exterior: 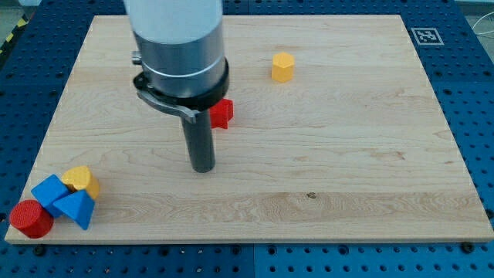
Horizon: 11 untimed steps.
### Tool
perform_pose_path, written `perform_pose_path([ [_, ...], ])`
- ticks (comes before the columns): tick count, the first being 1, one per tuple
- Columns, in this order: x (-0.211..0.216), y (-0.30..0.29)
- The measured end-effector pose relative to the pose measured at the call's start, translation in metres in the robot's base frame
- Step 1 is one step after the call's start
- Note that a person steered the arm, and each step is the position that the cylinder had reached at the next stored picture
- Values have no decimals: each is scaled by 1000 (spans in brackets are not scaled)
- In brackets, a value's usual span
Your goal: Nudge the green star right a bit
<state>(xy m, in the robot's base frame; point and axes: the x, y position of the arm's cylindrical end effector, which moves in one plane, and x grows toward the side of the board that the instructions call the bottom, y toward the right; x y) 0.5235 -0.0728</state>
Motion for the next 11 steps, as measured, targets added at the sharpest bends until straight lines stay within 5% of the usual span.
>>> perform_pose_path([
  [5, -99, -68],
  [11, -111, -46],
])
